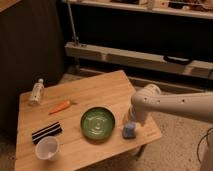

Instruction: Place the white sponge in the ceramic cup

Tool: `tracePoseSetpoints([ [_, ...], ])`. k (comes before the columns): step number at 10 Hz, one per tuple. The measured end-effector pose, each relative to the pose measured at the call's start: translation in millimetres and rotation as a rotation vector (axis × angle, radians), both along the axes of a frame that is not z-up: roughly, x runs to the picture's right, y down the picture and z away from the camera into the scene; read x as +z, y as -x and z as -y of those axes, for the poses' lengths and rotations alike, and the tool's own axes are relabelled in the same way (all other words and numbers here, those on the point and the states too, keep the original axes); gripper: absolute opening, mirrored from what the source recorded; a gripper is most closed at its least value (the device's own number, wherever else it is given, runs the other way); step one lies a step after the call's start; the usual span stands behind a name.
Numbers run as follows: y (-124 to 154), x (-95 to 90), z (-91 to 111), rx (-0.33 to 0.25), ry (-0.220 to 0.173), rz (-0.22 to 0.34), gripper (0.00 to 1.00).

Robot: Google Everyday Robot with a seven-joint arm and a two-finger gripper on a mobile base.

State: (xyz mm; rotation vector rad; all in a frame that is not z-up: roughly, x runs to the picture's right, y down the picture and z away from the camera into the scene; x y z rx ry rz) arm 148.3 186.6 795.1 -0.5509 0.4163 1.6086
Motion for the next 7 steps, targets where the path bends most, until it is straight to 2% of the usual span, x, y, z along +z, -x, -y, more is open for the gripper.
tracePoseSetpoints([
  [3,9.2,22.3,-9.8,-0.020,0.032,0.035,0.65],
  [4,10.2,25.4,-11.5,-0.036,0.040,0.032,0.65],
  [7,16.4,32.0,-12.8,-0.080,0.032,0.002,0.65],
])
